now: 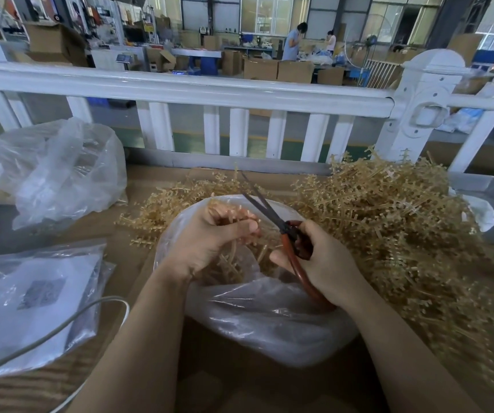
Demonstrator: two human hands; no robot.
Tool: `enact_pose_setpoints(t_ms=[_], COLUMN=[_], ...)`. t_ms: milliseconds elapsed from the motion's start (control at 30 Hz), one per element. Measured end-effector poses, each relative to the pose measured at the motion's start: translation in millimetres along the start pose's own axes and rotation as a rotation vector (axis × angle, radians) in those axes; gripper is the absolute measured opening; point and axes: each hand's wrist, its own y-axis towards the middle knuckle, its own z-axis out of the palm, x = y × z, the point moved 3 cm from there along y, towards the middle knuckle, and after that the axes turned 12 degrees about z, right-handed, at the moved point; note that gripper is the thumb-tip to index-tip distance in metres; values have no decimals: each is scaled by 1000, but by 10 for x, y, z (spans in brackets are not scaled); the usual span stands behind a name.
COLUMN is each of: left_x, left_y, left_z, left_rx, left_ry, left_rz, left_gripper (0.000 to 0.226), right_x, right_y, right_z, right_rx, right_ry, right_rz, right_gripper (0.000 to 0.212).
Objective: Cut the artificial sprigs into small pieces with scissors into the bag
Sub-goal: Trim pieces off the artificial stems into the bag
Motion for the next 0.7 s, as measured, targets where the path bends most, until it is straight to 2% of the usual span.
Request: enact_pose_setpoints(t_ms=[200, 500, 700], left_x=[-5, 44, 9], left_y=[9, 16, 22], left_z=[-25, -67, -59], left_rx=[-37, -62, -12], left_ry=[-8, 9, -18], left_rz=[41, 40, 43], left_gripper=[15, 16, 17], right_x=[-1, -15, -22], right_y=[15, 7, 8], right_z=[20, 44, 54], right_rx=[-21, -32, -66], right_ry=[-158, -160, -168], right_rz=[-72, -106, -124], right_gripper=[71, 64, 64])
